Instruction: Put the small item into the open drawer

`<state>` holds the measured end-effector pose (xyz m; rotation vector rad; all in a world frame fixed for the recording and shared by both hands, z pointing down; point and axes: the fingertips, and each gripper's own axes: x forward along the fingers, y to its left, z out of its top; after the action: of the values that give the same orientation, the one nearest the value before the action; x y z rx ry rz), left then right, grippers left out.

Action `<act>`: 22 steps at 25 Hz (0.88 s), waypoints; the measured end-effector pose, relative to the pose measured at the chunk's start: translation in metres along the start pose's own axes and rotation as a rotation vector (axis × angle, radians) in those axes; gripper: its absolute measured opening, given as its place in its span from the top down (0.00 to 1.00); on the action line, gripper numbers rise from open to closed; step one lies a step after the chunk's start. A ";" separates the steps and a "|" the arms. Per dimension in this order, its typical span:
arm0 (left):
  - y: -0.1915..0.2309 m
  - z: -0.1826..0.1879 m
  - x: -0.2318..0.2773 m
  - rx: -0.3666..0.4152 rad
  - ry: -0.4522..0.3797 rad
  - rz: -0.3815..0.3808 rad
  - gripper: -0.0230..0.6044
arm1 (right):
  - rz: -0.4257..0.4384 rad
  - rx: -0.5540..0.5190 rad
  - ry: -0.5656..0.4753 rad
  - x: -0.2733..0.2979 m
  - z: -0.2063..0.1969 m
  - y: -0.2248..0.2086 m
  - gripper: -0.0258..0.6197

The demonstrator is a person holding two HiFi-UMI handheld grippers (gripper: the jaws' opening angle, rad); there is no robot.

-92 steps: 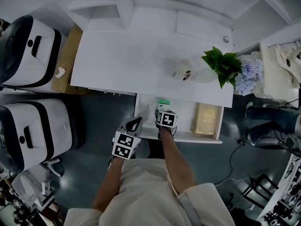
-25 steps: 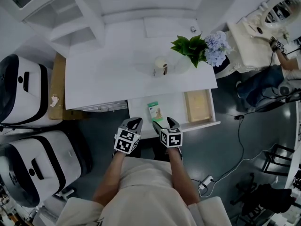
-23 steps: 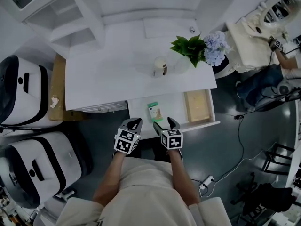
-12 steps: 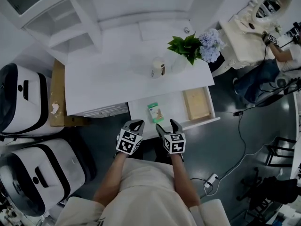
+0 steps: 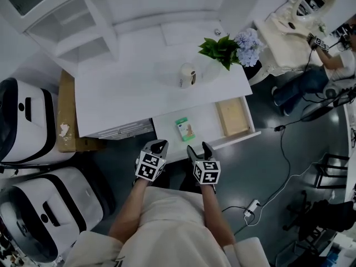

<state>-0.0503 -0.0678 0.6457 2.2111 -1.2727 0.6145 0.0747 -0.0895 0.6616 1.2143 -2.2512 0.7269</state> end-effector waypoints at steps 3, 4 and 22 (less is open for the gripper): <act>-0.002 -0.003 -0.003 0.012 -0.006 -0.027 0.94 | -0.023 0.019 -0.028 -0.004 -0.005 0.001 0.57; -0.001 -0.003 -0.003 0.016 -0.007 -0.033 0.94 | -0.030 0.027 -0.038 -0.005 -0.007 0.002 0.59; 0.004 -0.004 -0.016 0.057 -0.014 -0.046 0.94 | -0.113 0.035 -0.079 -0.017 -0.006 -0.005 0.92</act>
<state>-0.0622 -0.0567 0.6397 2.2883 -1.2219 0.6257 0.0883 -0.0783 0.6566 1.3968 -2.2204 0.6888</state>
